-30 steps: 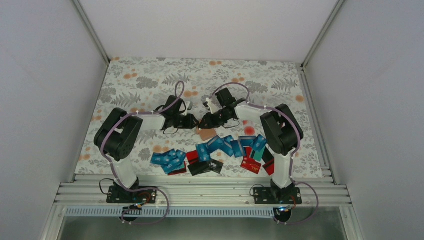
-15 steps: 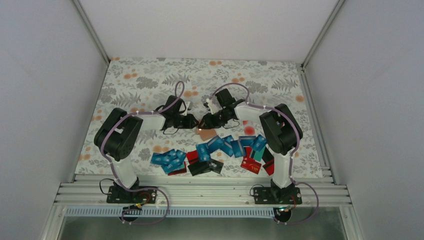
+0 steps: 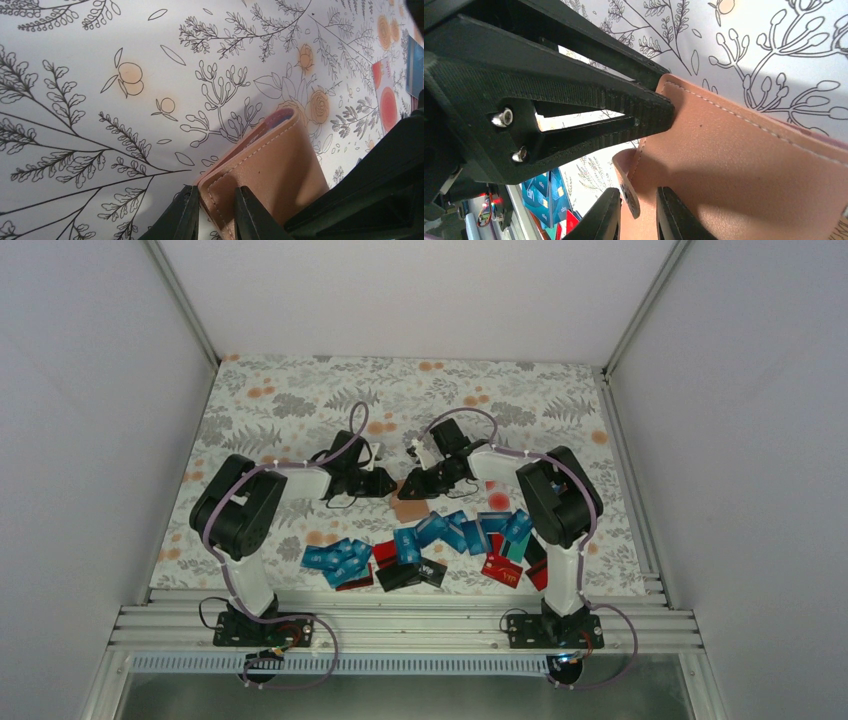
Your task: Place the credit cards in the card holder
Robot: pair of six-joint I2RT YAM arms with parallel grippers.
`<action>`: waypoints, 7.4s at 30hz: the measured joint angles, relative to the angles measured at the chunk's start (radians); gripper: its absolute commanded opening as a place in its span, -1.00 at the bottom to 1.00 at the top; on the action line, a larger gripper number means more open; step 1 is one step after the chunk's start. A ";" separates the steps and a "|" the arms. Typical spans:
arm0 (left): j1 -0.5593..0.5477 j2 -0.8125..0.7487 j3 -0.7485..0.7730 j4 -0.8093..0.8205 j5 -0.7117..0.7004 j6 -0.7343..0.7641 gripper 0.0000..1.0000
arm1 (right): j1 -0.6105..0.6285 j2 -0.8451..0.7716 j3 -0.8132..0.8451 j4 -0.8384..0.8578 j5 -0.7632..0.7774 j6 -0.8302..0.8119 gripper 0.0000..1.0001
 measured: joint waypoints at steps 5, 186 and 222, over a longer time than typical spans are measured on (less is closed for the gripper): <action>0.000 0.005 0.002 0.008 0.007 0.000 -0.68 | 0.000 0.007 0.000 0.002 -0.024 0.000 -0.64; -0.291 -0.277 0.010 -0.418 -0.352 -0.185 -0.95 | -0.008 0.026 -0.029 0.007 -0.085 0.074 -0.91; -0.291 -0.558 0.402 -0.604 -0.579 -0.043 0.85 | -0.005 -0.317 -0.026 -0.141 0.113 0.085 0.99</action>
